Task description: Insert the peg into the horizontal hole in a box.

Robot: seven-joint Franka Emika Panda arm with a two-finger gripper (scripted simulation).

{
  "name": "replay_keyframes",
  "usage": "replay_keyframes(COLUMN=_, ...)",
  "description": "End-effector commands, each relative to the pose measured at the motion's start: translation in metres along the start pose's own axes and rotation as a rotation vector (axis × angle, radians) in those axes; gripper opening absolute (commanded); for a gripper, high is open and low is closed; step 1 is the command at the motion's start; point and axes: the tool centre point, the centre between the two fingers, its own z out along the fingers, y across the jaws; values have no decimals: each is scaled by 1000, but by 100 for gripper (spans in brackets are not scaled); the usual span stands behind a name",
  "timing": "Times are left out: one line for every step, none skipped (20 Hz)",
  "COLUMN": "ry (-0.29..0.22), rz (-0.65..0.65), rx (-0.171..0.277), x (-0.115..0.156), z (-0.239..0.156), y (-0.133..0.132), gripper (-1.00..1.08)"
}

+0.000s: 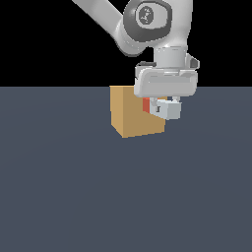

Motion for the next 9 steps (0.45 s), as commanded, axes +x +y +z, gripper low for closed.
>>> replay_keyframes(ry=-1, rz=-1, rx=-6, x=19, z=-4, y=1, gripper=-100)
replay_keyframes(ry=-1, rz=-1, rx=-6, x=26, z=-4, y=1, gripper=-100)
replay_keyframes(ry=-1, rz=-1, rx=-6, x=32, z=-4, y=1, gripper=-100)
replay_keyframes(ry=-1, rz=-1, rx=-6, x=37, z=-4, y=2, gripper=-100)
replay_keyframes(ry=-1, rz=-1, rx=-7, x=41, z=-4, y=2, gripper=-100)
replay_keyframes(ry=-1, rz=-1, rx=-7, x=45, z=-4, y=2, gripper=-100)
replay_keyframes(ry=-1, rz=-1, rx=-7, x=47, z=-4, y=2, gripper=-100)
replay_keyframes(ry=-1, rz=-1, rx=-7, x=48, z=-4, y=2, gripper=-100)
replay_keyframes(ry=-1, rz=-1, rx=-7, x=49, z=-4, y=2, gripper=-100)
